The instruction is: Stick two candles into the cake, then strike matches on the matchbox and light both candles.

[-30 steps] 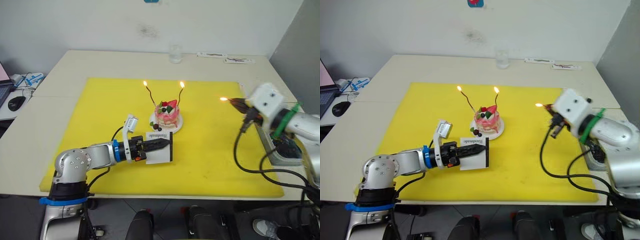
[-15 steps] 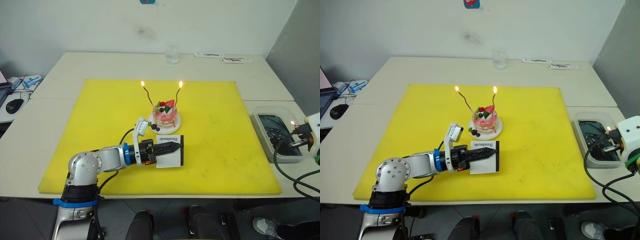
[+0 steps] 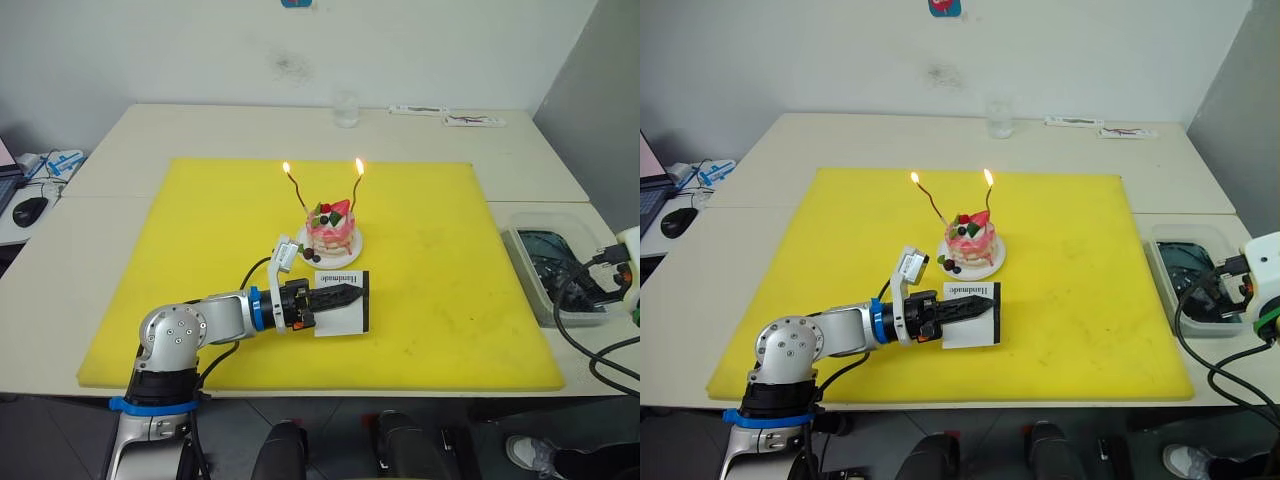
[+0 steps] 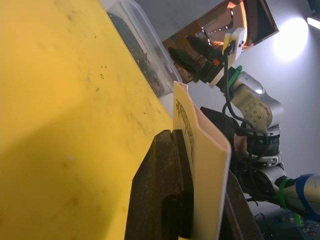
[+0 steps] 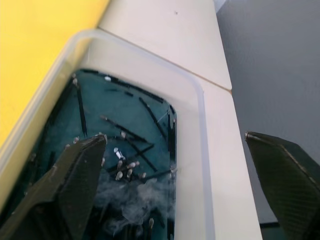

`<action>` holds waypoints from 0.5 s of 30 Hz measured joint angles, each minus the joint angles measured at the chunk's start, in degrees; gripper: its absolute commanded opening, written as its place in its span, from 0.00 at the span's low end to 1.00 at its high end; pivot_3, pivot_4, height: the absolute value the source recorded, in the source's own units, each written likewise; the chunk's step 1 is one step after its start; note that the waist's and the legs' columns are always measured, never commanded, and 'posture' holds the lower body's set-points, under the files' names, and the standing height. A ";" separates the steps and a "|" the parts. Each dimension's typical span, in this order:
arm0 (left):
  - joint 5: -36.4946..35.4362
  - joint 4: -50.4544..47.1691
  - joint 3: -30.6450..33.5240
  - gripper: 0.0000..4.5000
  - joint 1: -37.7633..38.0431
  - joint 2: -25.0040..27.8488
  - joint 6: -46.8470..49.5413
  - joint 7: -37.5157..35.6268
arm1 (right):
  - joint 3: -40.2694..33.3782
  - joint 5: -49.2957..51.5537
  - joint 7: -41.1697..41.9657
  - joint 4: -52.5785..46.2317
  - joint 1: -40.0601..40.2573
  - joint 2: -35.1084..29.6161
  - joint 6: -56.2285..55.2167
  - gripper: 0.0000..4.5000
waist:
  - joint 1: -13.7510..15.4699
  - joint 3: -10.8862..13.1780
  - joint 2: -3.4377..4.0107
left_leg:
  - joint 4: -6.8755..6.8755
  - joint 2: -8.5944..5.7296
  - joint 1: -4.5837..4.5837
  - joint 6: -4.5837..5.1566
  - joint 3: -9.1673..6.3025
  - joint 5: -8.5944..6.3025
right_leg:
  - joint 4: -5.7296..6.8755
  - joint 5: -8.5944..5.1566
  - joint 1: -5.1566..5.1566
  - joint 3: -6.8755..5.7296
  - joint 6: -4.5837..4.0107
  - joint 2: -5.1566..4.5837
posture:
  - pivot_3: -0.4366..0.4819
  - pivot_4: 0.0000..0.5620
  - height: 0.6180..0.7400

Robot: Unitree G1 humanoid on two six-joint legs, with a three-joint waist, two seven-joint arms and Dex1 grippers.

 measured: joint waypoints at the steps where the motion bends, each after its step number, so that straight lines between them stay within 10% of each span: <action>1: 0.00 -0.12 0.00 0.00 0.07 -0.01 0.13 0.58 | -0.53 0.44 0.70 -0.22 0.37 -0.22 -0.79 0.99 | 0.01 0.00 0.00 | 0.00 0.00 0.00 0.00 0.00 0.00 | 0.00 0.00 0.00 0.00 0.00 0.00 | 0.48 0.27 1.00; 15: 2.44 -2.02 -2.17 0.06 0.65 -4.18 4.33 16.56 | 5.61 26.11 24.97 -22.38 7.71 -9.55 2.11 1.00 | 0.02 -0.02 0.03 | 0.08 0.00 0.02 0.00 -0.06 0.00 | -0.02 0.03 0.06 -0.02 0.06 0.02 | 0.48 0.27 1.00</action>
